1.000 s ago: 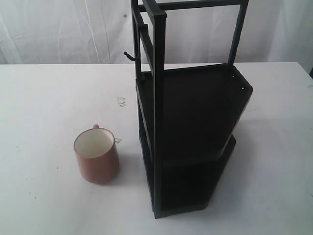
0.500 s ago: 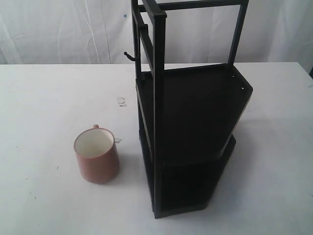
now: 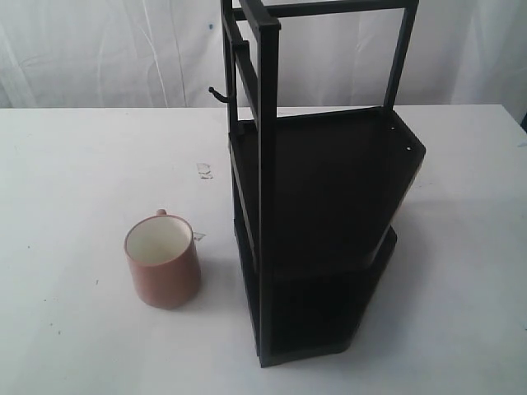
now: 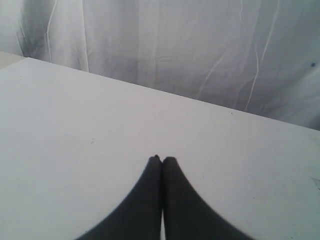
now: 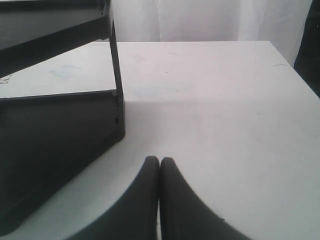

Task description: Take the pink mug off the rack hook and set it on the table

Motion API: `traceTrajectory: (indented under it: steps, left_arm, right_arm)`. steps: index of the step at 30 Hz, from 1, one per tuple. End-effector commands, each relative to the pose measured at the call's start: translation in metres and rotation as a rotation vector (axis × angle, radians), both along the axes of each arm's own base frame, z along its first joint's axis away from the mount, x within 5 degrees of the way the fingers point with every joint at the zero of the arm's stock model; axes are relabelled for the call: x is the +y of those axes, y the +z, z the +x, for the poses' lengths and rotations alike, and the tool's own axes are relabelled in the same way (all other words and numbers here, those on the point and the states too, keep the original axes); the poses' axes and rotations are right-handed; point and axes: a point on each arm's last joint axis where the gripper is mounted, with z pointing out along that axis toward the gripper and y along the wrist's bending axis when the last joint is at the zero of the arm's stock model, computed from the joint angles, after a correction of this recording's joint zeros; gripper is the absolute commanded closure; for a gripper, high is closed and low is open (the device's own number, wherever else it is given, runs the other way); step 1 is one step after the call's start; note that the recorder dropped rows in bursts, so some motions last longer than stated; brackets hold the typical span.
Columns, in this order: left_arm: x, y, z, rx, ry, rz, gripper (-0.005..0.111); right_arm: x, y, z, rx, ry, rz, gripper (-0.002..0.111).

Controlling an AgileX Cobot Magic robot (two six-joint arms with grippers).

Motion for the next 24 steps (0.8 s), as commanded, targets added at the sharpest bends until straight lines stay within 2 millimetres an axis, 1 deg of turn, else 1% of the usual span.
traceTrajectory:
  steps: [1, 4, 8, 9, 13, 16, 18, 22, 24]
  left_arm:
    - [0.000, -0.002, -0.001, 0.006, 0.001, 0.004, 0.107]
    - [0.000, -0.002, -0.002, -0.001, 0.003, 0.005, 0.107]
    - [-0.003, -0.001, -0.010, -0.061, -0.015, 0.015, 0.107]
    - [-0.004, -0.006, -0.012, -0.069, -0.028, 0.017, 0.107]
    - [-0.009, -0.035, -0.023, -0.100, -0.062, 0.011, 0.107]
    - [-0.011, -0.048, -0.035, -0.170, -0.056, -0.026, 0.107]
    - [-0.012, -0.057, -0.037, -0.193, -0.059, -0.077, 0.107]
    - [-0.011, -0.076, -0.036, -0.108, -0.034, -0.173, 0.107]
    - [-0.012, -0.086, -0.035, -0.027, -0.053, -0.101, 0.107]
  right_arm:
    - [0.000, 0.000, 0.000, -0.007, -0.004, -0.005, 0.108]
    - [0.000, 0.000, 0.000, -0.007, -0.004, -0.005, 0.108]
    - [0.000, 0.000, 0.000, -0.007, -0.004, -0.005, 0.108]
    - [0.000, 0.000, 0.000, -0.007, -0.004, -0.005, 0.108]
    - [0.000, 0.000, 0.000, -0.007, -0.004, -0.005, 0.108]
    - [0.000, 0.000, 0.000, -0.007, -0.004, -0.005, 0.108]
    - [0.000, 0.000, 0.000, -0.007, -0.004, -0.005, 0.108]
    - [0.000, 0.000, 0.000, -0.007, -0.002, -0.005, 0.108]
    - [0.000, 0.000, 0.000, -0.007, -0.002, -0.005, 0.108]
